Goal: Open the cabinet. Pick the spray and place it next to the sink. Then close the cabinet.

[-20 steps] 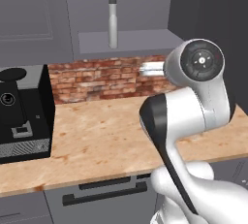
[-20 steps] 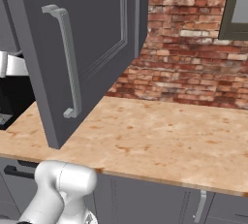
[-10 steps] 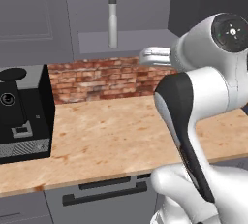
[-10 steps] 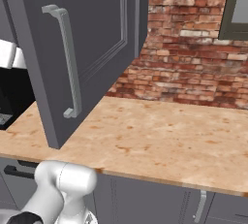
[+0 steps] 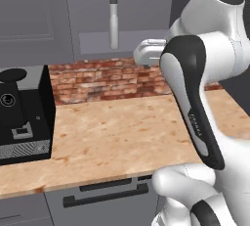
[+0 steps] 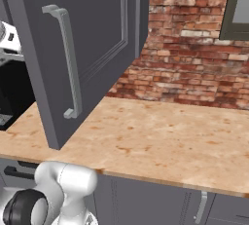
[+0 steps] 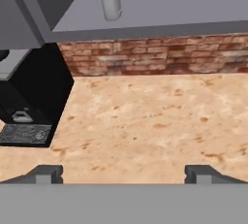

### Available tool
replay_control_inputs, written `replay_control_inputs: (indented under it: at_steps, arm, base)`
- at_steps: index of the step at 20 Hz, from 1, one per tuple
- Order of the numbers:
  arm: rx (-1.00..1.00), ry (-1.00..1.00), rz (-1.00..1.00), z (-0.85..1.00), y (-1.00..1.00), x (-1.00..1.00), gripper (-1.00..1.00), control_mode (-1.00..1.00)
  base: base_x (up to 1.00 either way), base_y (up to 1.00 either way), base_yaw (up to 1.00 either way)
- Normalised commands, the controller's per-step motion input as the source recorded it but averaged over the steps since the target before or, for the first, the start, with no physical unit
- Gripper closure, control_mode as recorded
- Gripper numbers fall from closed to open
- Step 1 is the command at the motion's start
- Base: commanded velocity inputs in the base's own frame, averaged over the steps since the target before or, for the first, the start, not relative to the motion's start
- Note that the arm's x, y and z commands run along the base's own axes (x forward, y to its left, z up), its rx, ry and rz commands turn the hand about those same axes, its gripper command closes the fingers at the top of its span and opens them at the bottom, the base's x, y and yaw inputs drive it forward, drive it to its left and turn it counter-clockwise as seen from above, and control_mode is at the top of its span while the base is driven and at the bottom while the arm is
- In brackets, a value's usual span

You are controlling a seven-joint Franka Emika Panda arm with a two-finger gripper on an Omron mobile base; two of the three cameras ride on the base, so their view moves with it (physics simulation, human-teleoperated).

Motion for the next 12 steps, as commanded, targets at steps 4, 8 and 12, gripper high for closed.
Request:
replay_control_inputs:
  at_steps: [4, 8, 12]
  arm:
    - [0.01, 0.02, 0.09, -0.21, 0.0, 0.31, -1.0, -1.0]
    - [0.04, -0.09, 0.06, -0.4, 0.0, 0.53, -1.0, -1.0]
    - [0.04, -0.1, 0.09, -0.45, 0.0, 0.74, -1.0, -1.0]
  base:
    - [0.0, 0.0, 0.0]
    - [0.0, 0.0, 0.0]
    - [0.0, 0.0, 0.0]
